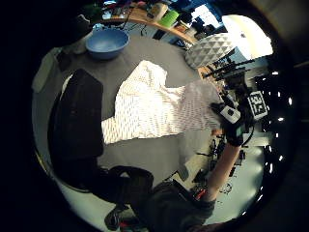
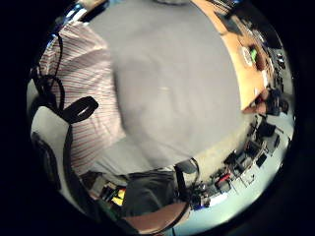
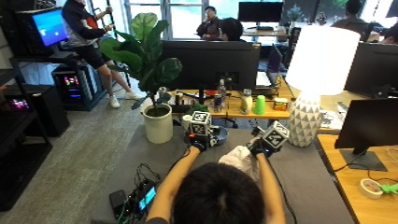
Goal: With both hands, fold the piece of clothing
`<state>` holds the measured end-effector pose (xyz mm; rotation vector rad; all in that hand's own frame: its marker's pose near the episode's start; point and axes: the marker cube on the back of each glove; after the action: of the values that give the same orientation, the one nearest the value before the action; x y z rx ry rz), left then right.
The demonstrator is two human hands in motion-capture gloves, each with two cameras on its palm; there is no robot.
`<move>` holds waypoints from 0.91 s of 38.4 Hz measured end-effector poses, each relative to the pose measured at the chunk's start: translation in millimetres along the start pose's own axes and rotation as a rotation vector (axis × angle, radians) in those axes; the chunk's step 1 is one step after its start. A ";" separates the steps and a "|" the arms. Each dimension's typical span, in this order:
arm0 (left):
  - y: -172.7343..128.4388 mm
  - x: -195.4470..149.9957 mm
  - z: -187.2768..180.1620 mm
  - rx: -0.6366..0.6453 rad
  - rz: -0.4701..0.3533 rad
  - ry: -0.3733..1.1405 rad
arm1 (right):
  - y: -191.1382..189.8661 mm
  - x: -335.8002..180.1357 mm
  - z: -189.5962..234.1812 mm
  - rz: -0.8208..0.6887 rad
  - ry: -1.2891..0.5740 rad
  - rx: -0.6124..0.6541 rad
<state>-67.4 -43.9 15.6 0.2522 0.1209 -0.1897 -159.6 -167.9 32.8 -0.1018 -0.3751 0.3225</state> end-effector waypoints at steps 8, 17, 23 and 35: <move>-35.5 -42.2 21.5 0.073 -0.085 0.059 | 51.8 -108.7 122.7 -0.088 -0.011 -0.150; -19.1 -67.9 2.9 0.094 -0.143 0.025 | 38.3 -134.6 149.2 -0.341 -0.257 -0.044; -13.8 -78.9 -5.0 0.056 -0.173 0.021 | 37.4 -117.5 63.2 -0.324 -0.156 0.133; -10.1 -76.9 -23.2 0.051 -0.173 -0.041 | -9.5 -74.0 -15.0 -0.304 0.121 0.231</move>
<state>-146.6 -34.4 1.9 0.2886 0.0976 -0.3704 -216.3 -201.7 -5.1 0.1612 -0.2268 0.0572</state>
